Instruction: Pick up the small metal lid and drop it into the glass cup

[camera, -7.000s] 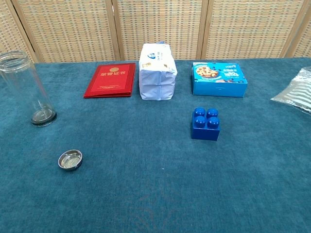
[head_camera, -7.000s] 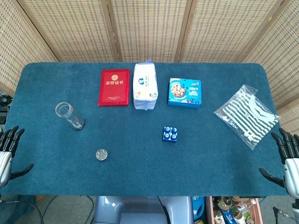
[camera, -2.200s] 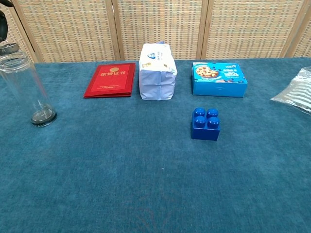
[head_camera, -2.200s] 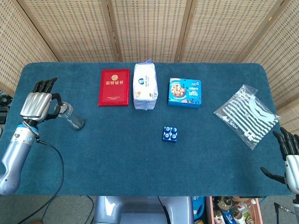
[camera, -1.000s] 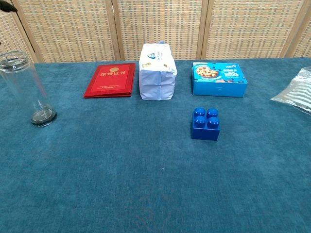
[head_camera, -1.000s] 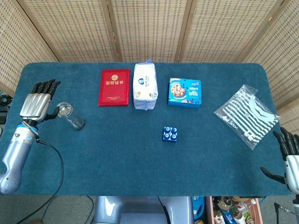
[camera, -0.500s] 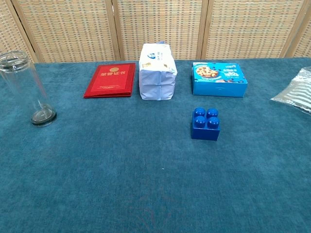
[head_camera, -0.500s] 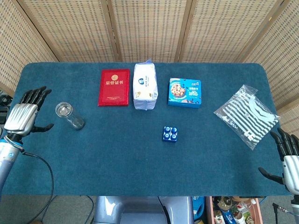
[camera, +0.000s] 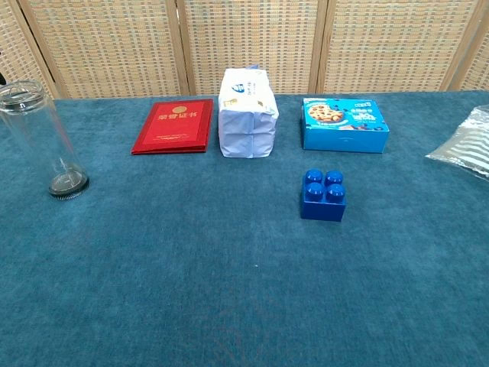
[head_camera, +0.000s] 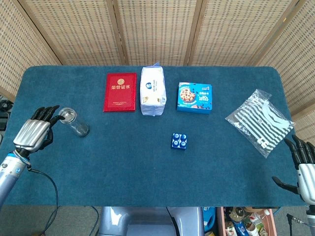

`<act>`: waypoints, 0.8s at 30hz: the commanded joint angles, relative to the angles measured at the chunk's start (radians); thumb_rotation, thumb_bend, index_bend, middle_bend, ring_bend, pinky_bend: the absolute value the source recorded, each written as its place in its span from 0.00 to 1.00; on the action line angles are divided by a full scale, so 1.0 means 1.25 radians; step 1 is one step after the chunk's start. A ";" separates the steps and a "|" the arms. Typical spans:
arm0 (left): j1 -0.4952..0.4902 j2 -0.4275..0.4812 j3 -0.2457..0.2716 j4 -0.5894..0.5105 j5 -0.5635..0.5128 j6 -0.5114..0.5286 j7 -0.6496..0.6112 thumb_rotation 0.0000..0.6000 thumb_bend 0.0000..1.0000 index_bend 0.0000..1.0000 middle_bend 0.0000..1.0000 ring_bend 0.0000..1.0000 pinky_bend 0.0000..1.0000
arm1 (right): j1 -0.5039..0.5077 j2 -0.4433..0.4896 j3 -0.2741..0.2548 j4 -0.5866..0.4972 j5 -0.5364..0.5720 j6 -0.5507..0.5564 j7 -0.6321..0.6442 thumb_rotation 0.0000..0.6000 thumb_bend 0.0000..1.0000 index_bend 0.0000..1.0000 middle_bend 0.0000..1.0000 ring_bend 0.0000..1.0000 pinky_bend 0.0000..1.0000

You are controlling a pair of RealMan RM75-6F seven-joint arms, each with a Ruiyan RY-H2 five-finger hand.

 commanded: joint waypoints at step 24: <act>-0.022 -0.048 -0.002 0.032 -0.054 -0.022 0.049 1.00 0.96 0.25 0.00 0.00 0.00 | 0.002 -0.002 -0.001 0.001 0.001 -0.004 -0.001 1.00 0.00 0.03 0.00 0.00 0.00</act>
